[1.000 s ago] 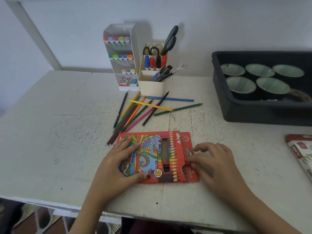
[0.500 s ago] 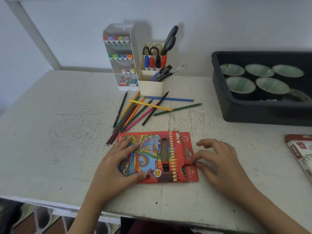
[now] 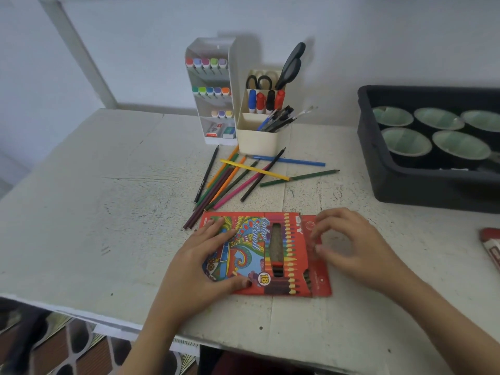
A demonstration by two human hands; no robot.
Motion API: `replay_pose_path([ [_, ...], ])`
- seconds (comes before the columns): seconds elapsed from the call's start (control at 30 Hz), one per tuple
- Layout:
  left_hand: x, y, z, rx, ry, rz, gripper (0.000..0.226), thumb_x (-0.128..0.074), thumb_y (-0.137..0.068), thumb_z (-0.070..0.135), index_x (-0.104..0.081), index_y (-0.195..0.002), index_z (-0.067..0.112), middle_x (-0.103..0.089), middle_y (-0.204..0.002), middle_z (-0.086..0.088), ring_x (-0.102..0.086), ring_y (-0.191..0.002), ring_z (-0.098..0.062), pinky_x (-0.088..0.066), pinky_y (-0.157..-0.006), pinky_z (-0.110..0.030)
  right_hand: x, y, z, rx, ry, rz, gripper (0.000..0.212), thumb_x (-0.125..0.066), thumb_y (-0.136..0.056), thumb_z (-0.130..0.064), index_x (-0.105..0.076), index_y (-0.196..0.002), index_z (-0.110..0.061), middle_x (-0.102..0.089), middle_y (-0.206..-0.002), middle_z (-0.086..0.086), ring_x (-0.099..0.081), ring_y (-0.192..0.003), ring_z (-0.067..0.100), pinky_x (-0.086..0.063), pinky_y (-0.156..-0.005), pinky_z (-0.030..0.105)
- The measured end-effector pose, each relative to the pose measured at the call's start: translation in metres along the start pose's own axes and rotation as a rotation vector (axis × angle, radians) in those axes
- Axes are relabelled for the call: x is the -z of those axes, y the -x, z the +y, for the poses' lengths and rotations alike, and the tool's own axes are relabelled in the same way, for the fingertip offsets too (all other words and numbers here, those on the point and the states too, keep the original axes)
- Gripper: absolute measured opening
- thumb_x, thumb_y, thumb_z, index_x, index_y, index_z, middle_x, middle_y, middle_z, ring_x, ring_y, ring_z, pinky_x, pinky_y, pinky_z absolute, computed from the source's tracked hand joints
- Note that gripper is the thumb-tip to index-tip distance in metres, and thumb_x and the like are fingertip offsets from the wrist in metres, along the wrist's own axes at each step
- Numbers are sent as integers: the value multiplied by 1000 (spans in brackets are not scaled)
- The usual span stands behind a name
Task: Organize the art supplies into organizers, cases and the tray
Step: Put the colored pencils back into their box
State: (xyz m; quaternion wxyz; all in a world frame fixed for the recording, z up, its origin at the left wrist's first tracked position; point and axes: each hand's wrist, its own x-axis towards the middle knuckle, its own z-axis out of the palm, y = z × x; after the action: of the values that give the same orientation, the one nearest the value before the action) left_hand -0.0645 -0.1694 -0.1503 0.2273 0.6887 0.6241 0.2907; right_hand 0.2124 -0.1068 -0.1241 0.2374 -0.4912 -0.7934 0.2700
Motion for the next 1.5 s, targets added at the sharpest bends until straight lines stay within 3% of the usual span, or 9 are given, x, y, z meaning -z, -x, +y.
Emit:
replay_pose_path([
  [0.13, 0, -1, 1, 5, -10, -11, 83, -66, -51, 77, -44, -128, 54, -28, -144, 33, -16, -135, 16, -16, -106, -14, 9, -43, 7, -8, 232, 118, 26, -56, -90, -18, -58, -114, -29, -54, -121, -11, -45, -117, 8, -33, -103, 34],
  [0.3, 1, 0, 1, 2, -16, -19, 83, -65, -53, 76, -44, -129, 52, -26, -144, 33, -13, -132, 22, -12, -103, -6, 4, -89, 31, -60, 552, 93, 47, -42, -96, -19, -37, -143, -20, -37, -149, 0, -32, -136, 17, -20, -113, 41],
  [0.37, 2, -1, 1, -1, -10, -15, 83, -65, -53, 77, -44, -129, 52, -27, -143, 32, -14, -132, 21, -12, -103, -6, 2, -95, 35, -70, 542, 107, 40, -43, -97, -22, -46, -137, -20, -48, -141, -1, -39, -132, 16, -17, -113, 40],
  [0.47, 2, 0, 0, -1, -11, -13, 83, -64, -53, 77, -44, -129, 51, -27, -143, 32, -14, -132, 21, -13, -103, -8, 3, -93, 35, -16, 514, 198, 22, -54, -93, -25, -66, -110, -20, -67, -108, -2, -54, -104, 17, -29, -100, 36],
  [0.57, 2, 0, -1, -5, -13, -9, 83, -64, -54, 78, -45, -130, 50, -28, -144, 31, -15, -132, 20, -15, -104, -9, 3, -78, 32, -3, 478, 224, 12, -58, -90, -24, -67, -96, -18, -61, -92, -6, -50, -92, 14, -33, -90, 33],
  [0.7, 1, 0, -1, -13, -9, -7, 83, -61, -53, 82, -43, -129, 52, -28, -144, 31, -15, -132, 20, -14, -104, -8, 4, -43, 21, -65, 336, 244, 7, -57, -91, -16, -62, -95, -15, -52, -91, -6, -50, -87, 12, -42, -77, 26],
  [1.03, 0, 1, 0, -20, -11, -5, 79, -63, -53, 77, -41, -126, 57, -26, -143, 32, -13, -132, 22, -14, -103, -9, 8, 36, 8, -212, 228, 194, 14, -62, -86, -4, -62, -90, -17, -52, -80, -11, -46, -73, 0, -30, -66, 9],
  [1.33, 0, 3, 0, -32, -21, -2, 80, -62, -53, 79, -41, -127, 55, -26, -143, 32, -12, -131, 23, -15, -106, -16, 0, 58, 12, -76, 243, 172, 26, -66, -80, 2, -62, -83, -24, -55, -78, -18, -52, -73, 2, -35, -67, 16],
  [1.5, 0, 2, -1, -34, -18, -8, 81, -59, -54, 82, -41, -128, 55, -26, -145, 31, -13, -133, 20, -17, -107, -18, -7, 42, 7, 63, 383, 161, 16, -56, -77, -20, -64, -84, -32, -59, -80, -22, -56, -72, 6, -22, -69, 24],
])
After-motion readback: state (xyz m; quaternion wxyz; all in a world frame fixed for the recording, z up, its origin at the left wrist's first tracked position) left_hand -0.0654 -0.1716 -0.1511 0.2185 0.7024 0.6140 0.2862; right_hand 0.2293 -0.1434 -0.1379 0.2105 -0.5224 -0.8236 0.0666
